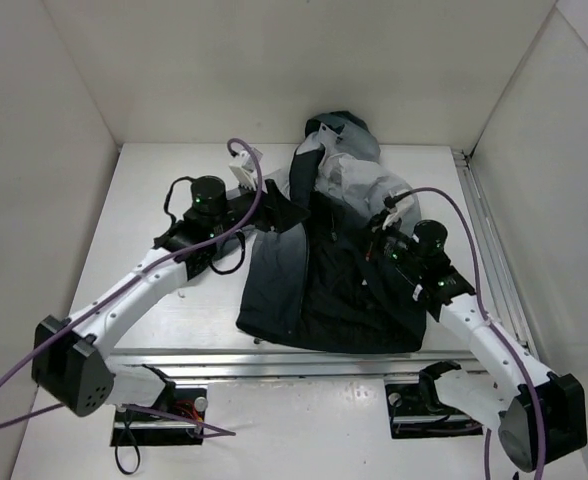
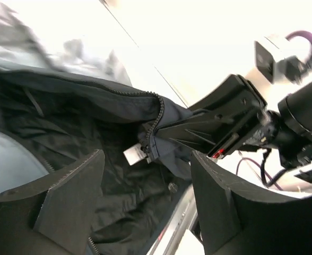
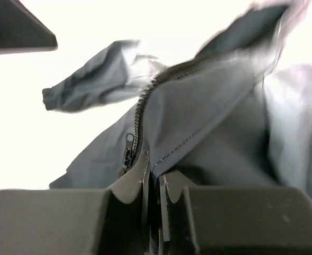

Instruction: Zip up the jacket

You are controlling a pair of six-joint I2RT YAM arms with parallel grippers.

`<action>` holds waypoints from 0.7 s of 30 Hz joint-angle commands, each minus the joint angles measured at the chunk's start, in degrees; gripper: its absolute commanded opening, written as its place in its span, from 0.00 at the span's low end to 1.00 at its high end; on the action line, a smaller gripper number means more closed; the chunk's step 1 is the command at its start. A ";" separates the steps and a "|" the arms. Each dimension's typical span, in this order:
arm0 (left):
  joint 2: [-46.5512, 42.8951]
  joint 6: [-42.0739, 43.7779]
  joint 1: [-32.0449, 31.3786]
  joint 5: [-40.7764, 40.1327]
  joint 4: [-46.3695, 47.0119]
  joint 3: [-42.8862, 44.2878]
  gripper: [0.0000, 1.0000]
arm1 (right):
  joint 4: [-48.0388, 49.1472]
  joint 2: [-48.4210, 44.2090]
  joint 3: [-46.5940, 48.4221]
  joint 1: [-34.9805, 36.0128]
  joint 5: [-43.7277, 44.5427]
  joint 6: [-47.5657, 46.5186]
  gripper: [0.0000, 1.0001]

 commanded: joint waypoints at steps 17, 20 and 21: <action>-6.32 2.62 -1.28 -5.85 -3.66 -5.01 0.62 | 6.06 -5.60 1.09 16.19 25.88 -22.26 0.00; -5.26 3.06 -2.68 -5.50 -2.18 -4.56 0.60 | 5.36 -5.24 1.62 16.19 21.56 -20.14 0.00; -5.35 3.06 -2.69 -5.33 -0.34 -5.17 0.59 | 5.71 -5.42 1.18 16.19 20.77 -19.26 0.00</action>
